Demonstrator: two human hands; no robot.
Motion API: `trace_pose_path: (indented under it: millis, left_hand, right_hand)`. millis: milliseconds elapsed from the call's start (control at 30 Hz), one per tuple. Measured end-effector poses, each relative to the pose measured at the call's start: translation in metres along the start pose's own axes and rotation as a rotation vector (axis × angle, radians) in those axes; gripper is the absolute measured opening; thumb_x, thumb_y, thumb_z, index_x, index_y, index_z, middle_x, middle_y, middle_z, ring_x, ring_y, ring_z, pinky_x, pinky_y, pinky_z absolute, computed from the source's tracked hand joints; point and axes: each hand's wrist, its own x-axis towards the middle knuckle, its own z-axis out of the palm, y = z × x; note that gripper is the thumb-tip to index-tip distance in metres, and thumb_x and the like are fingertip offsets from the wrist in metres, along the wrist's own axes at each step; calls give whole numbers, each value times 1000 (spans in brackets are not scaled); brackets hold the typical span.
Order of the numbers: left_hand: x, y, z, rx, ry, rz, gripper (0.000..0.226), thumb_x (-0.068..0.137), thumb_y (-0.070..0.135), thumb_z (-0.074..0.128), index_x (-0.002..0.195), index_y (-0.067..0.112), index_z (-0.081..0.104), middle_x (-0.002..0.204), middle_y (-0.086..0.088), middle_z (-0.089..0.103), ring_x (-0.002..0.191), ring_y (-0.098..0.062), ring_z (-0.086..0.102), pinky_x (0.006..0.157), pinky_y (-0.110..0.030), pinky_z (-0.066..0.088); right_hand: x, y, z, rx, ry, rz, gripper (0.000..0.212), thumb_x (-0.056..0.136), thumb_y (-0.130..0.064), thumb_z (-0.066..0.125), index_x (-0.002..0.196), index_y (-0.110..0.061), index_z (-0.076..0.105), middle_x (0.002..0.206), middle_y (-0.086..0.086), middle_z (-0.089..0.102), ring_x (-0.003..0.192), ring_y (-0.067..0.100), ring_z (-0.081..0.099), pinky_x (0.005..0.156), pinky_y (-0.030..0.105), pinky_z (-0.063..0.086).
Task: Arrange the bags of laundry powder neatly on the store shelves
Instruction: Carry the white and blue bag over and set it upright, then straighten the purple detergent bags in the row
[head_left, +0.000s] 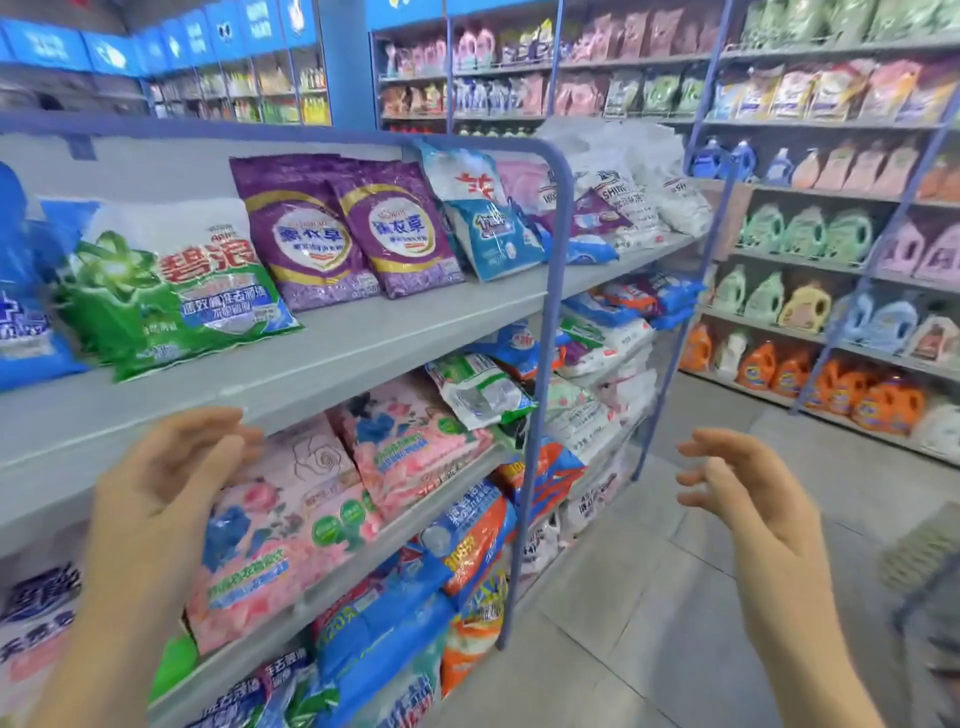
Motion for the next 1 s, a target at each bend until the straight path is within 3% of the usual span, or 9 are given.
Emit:
trace_pose_path:
  millis: [67, 167, 400, 533, 667, 833, 933, 1000]
  left_hand:
    - [24, -1, 22, -11, 34, 15, 8, 85, 39, 59, 90, 35, 65, 87, 17, 70, 80, 1, 65, 78, -14, 53]
    - [52, -5, 58, 28, 66, 27, 20, 91, 17, 53, 89, 33, 64, 85, 17, 70, 79, 1, 65, 73, -11, 52]
    - [101, -25, 170, 42, 149, 27, 14, 89, 17, 55, 90, 28, 64, 85, 15, 71, 77, -1, 65, 72, -13, 53]
    - [125, -31, 263, 63, 172, 26, 9, 89, 19, 59, 92, 27, 62, 86, 16, 70, 78, 3, 64, 73, -11, 52]
    - [150, -36, 353, 78, 246, -7, 19, 90, 14, 54, 89, 31, 63, 85, 16, 70, 77, 2, 64, 72, -27, 54]
    - [180, -36, 450, 61, 286, 2, 22, 88, 7, 54, 87, 27, 62, 79, 15, 71, 72, 1, 64, 69, -9, 51]
    - [196, -37, 491, 106, 312, -1, 17, 87, 8, 54, 88, 22, 62, 79, 15, 71, 71, 2, 64, 69, -7, 50]
    - [210, -42, 510, 135, 362, -2, 22, 87, 5, 53, 86, 24, 63, 78, 13, 71, 72, 0, 65, 70, -9, 51]
  right_hand:
    - [40, 20, 5, 7, -35, -16, 19, 89, -21, 54, 87, -37, 65, 94, -9, 67, 82, 12, 60, 69, 16, 51]
    - [89, 44, 8, 30, -68, -20, 23, 91, -15, 52, 88, -34, 65, 94, -8, 66, 81, 11, 59, 69, 15, 50]
    - [214, 116, -1, 72, -132, -27, 18, 81, -28, 50, 85, -37, 65, 90, -9, 67, 80, 9, 61, 68, 15, 50]
    - [300, 164, -20, 85, -206, -46, 15, 81, -28, 50, 89, -28, 62, 93, -10, 67, 79, 9, 61, 69, 13, 49]
    - [392, 207, -51, 91, -294, -39, 17, 82, -29, 49, 93, -24, 61, 92, -12, 65, 82, 9, 60, 70, 15, 50]
    - [493, 258, -74, 73, -355, -62, 15, 84, -30, 48, 91, -27, 61, 93, -15, 65, 82, 6, 59, 72, 17, 50]
    - [543, 288, -71, 36, -390, -92, 12, 84, -32, 51, 92, -30, 60, 94, -13, 66, 86, 10, 60, 75, 20, 50]
    - [575, 304, -63, -15, -410, -154, 11, 83, -37, 51, 91, -34, 58, 93, -15, 65, 83, 6, 60, 73, 16, 48]
